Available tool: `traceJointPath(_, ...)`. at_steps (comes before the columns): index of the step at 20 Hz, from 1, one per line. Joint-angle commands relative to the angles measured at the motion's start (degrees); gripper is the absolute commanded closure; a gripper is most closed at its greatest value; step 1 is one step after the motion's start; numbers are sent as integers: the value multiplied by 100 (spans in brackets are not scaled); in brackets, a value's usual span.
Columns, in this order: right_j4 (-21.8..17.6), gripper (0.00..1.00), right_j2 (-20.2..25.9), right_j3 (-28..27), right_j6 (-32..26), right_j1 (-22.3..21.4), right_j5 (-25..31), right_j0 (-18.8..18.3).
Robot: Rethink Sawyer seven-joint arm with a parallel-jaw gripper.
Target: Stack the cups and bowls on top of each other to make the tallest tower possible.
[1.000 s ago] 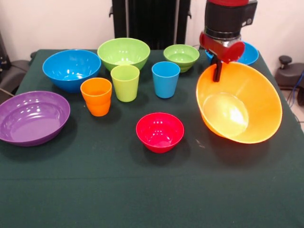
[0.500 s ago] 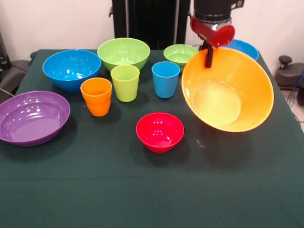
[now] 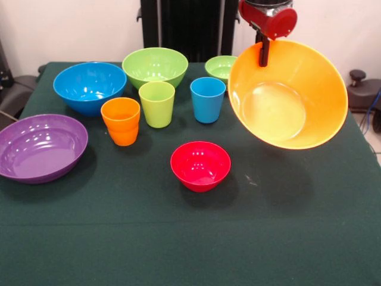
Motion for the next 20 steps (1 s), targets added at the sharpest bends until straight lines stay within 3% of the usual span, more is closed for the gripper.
traceJointPath(1,-554,100,462,-309,-661,273,176,-227)
traceJointPath(6,-991,100,475,-571,-885,709,-204,-539)
traceJointPath(12,-1437,100,547,-663,-931,819,-293,-812)
traceJointPath(20,-1608,100,805,-631,-683,780,-301,-1010)
